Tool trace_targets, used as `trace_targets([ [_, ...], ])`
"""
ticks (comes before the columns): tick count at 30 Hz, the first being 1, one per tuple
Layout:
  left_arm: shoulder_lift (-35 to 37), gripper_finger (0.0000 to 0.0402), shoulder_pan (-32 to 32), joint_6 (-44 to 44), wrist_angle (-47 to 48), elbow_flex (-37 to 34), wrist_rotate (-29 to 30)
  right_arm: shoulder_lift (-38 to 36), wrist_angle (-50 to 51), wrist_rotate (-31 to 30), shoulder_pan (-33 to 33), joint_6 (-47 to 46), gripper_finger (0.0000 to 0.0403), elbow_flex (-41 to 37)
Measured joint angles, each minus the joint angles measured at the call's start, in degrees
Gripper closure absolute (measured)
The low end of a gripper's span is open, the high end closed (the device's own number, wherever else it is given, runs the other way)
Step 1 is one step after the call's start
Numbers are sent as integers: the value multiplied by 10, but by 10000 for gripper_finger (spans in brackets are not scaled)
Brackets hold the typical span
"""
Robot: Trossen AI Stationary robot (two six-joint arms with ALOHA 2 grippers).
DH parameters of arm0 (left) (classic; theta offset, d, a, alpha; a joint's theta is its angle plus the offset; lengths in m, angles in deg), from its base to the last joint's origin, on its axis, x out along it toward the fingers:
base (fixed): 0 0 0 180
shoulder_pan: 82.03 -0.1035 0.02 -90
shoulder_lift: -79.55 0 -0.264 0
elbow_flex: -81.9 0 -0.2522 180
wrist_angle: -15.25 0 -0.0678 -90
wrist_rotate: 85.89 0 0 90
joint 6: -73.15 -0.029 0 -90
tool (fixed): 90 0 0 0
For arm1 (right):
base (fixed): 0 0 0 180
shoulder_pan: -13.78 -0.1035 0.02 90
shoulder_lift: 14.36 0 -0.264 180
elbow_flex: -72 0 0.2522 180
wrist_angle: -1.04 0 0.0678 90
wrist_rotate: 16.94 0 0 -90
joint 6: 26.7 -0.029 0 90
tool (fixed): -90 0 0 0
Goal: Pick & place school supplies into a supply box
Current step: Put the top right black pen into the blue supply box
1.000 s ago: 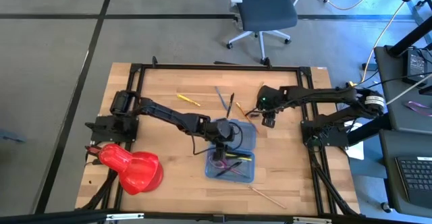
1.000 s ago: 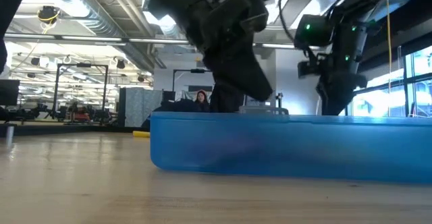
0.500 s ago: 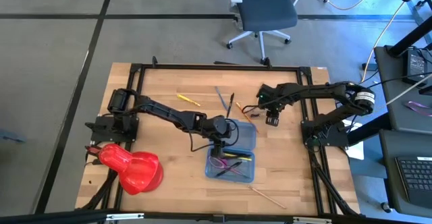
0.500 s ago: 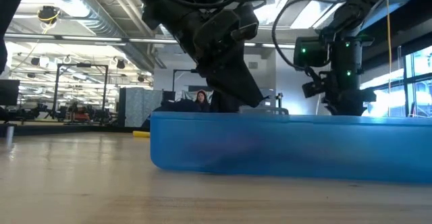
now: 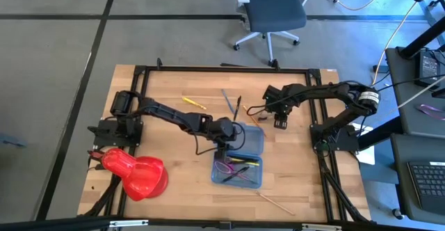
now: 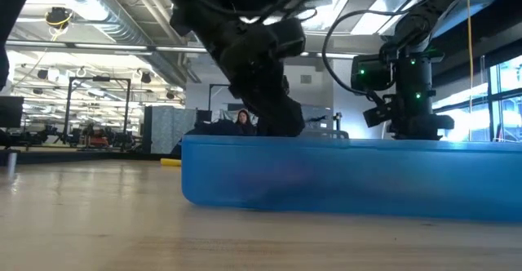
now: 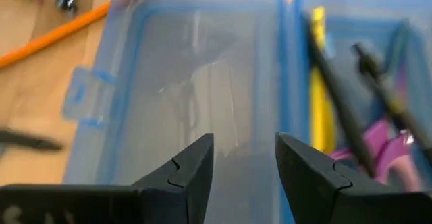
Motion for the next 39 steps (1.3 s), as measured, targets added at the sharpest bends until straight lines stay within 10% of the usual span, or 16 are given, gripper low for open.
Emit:
trace_targets([
  [16,36,248,-56,37,193,0,8,-25,8,29,-7,-66,357,-5],
  [23,99,251,-56,22,249,0,148,-76,32,65,-39,-126,362,-6],
  [39,144,254,-94,35,310,-103,181,-120,-10,162,-246,-384,360,20],
])
